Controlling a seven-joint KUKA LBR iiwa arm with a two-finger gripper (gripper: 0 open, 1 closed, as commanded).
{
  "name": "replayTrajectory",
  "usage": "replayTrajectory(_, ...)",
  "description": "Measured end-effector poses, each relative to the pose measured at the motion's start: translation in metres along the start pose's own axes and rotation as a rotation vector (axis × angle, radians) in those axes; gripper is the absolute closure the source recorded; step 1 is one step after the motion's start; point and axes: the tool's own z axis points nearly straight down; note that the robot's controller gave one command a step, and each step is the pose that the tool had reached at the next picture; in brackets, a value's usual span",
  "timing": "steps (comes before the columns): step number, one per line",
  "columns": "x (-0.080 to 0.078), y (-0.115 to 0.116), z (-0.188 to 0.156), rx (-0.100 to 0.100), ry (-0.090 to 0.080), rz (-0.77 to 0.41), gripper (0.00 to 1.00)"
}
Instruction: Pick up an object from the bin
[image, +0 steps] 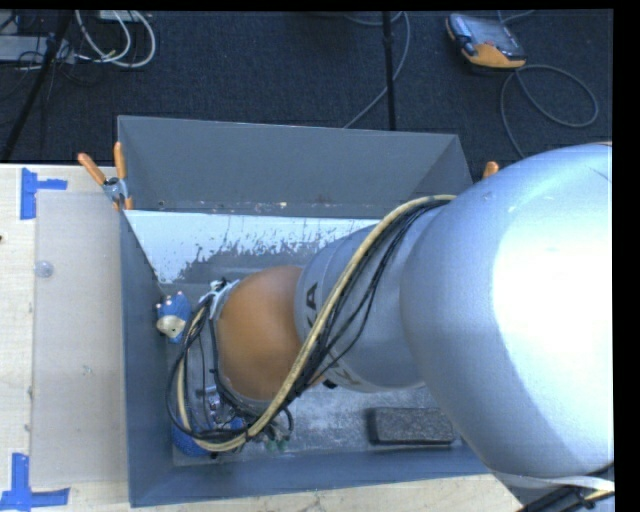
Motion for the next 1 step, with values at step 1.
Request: replayTrajectory(1,-0.0013,0.0003,-0.0067,0.0,0.0,0.004,1.0)
